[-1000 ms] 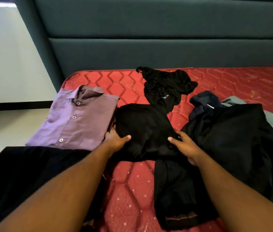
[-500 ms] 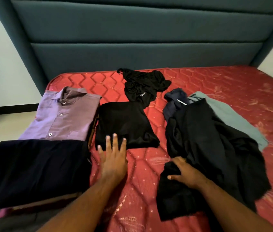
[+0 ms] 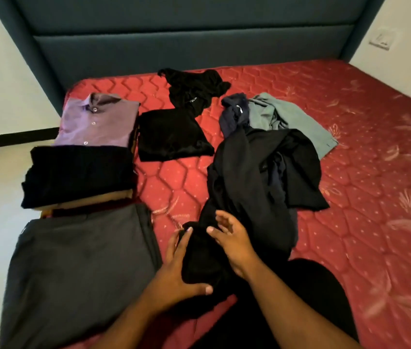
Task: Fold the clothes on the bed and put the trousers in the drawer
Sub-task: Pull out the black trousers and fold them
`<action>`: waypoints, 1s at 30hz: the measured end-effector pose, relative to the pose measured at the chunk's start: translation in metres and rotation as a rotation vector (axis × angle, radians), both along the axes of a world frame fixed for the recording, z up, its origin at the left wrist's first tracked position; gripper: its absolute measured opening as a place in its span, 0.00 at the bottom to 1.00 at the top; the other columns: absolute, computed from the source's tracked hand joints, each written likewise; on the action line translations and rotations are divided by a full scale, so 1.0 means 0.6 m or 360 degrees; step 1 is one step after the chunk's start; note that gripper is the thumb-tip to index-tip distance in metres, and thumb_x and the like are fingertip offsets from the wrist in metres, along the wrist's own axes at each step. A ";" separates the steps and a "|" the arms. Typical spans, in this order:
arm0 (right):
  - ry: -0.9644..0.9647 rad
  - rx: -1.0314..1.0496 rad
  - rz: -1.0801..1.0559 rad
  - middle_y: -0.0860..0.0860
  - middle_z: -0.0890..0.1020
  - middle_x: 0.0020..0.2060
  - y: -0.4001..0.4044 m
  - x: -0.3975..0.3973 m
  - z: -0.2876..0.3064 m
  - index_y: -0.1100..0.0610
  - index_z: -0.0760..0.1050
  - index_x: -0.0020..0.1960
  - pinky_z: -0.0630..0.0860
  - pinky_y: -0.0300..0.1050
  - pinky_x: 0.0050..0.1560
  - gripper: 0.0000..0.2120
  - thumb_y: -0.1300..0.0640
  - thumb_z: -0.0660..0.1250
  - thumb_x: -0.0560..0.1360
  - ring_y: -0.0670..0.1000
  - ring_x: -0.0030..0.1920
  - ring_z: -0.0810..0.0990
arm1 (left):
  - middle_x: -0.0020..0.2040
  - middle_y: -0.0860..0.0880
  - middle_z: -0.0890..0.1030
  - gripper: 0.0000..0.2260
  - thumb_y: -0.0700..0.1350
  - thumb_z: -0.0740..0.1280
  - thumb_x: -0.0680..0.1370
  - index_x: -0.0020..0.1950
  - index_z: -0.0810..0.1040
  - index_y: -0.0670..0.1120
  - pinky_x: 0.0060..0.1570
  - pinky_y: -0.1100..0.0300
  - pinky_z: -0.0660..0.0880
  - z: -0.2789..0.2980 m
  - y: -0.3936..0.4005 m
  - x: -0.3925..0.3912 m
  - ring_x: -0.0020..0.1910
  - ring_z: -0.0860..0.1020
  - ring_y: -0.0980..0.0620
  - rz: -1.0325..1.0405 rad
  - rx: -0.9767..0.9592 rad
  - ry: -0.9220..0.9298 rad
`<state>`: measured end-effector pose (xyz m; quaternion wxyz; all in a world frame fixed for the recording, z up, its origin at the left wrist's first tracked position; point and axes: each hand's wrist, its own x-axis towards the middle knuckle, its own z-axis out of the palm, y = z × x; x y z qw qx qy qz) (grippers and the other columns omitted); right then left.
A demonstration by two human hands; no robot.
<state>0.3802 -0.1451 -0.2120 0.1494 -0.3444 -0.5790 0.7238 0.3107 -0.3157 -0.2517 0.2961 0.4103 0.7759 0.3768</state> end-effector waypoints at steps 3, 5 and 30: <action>-0.0217 0.0850 0.0394 0.43 0.83 0.43 0.021 0.045 0.025 0.53 0.81 0.49 0.75 0.39 0.52 0.11 0.66 0.72 0.71 0.40 0.45 0.81 | 0.79 0.47 0.35 0.52 0.74 0.66 0.58 0.77 0.45 0.68 0.70 0.52 0.56 -0.003 -0.045 0.025 0.76 0.46 0.49 -0.0169 -0.0201 0.0738; -0.0490 0.1355 0.0684 0.45 0.84 0.44 0.045 0.066 0.051 0.51 0.83 0.46 0.76 0.43 0.53 0.06 0.59 0.72 0.71 0.44 0.48 0.82 | 0.78 0.41 0.58 0.43 0.74 0.58 0.59 0.73 0.65 0.62 0.64 0.44 0.64 -0.001 -0.044 0.045 0.74 0.60 0.40 -0.0238 -0.0359 0.1169; -0.0652 0.2281 0.0446 0.56 0.76 0.62 -0.007 0.082 0.006 0.50 0.72 0.70 0.80 0.51 0.45 0.34 0.71 0.66 0.67 0.60 0.55 0.80 | 0.59 0.47 0.79 0.35 0.57 0.80 0.57 0.62 0.78 0.55 0.46 0.46 0.76 0.023 -0.124 -0.005 0.52 0.79 0.44 0.0103 -0.0771 0.1244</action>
